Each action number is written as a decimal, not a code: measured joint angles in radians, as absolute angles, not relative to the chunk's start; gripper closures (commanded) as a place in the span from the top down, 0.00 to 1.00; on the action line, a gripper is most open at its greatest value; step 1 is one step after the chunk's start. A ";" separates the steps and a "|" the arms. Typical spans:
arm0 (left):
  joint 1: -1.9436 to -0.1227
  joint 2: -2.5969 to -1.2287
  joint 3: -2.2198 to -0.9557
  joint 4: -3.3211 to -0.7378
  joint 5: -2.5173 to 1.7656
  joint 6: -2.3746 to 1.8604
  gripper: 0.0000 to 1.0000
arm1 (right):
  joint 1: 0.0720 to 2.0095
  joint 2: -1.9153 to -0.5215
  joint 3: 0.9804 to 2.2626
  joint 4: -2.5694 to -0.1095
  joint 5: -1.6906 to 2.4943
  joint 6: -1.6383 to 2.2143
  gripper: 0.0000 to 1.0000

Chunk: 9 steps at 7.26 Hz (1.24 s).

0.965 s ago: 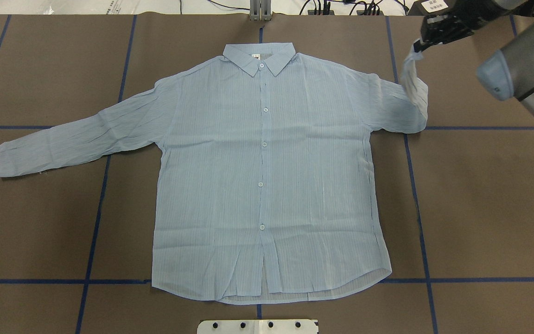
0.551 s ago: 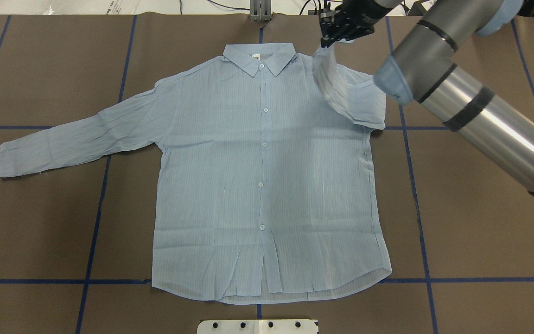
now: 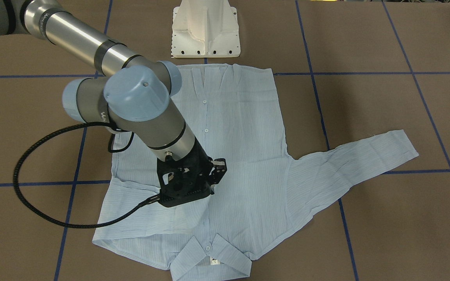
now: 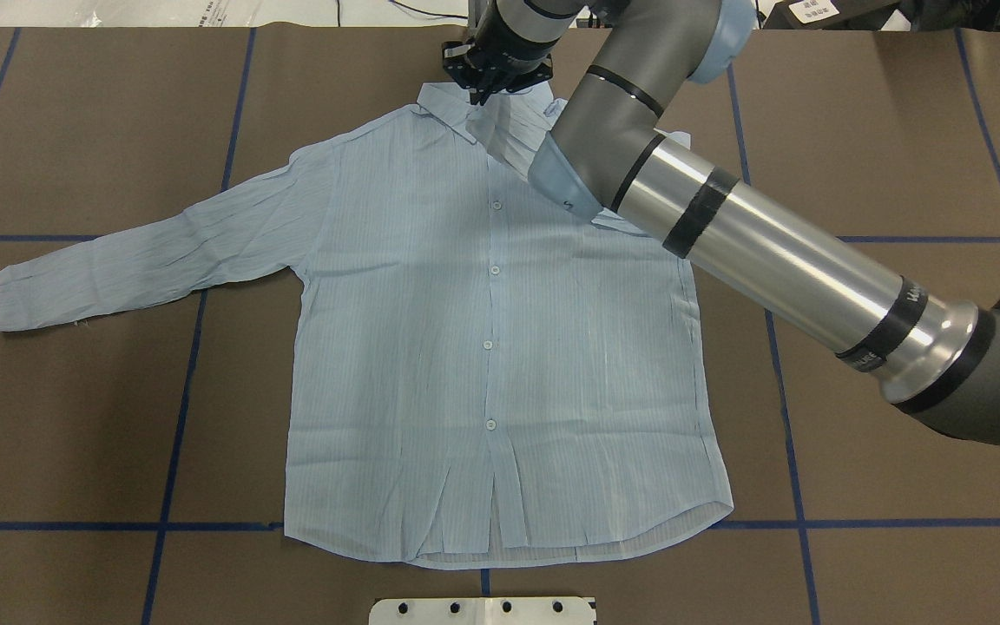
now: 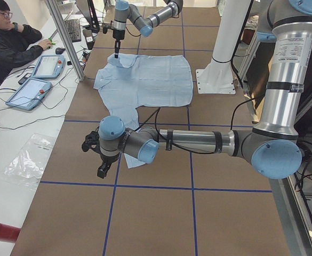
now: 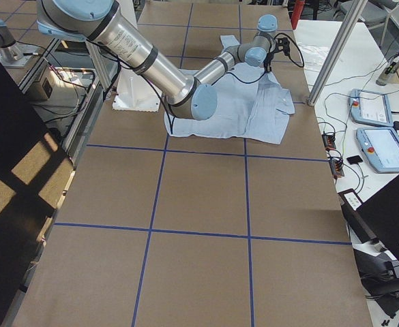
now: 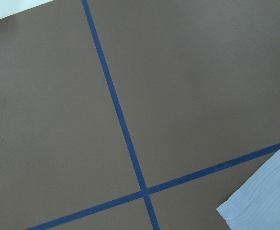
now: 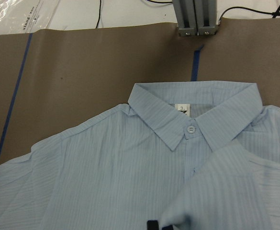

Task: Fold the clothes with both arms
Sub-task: 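Lift the sleeve and carry it across the shirt toward the collar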

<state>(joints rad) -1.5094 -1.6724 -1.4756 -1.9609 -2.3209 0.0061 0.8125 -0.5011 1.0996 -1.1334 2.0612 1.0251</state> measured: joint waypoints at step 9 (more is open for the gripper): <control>-1.509 -1.679 -1.471 -1.963 -2.321 -0.012 1.00 | 0.586 -0.358 0.897 -0.998 1.746 1.019 1.00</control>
<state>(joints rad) -1.5095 -1.6788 -1.4709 -1.9633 -2.3212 -0.0123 0.5863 -0.3575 0.8965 -0.9984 1.7463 1.0186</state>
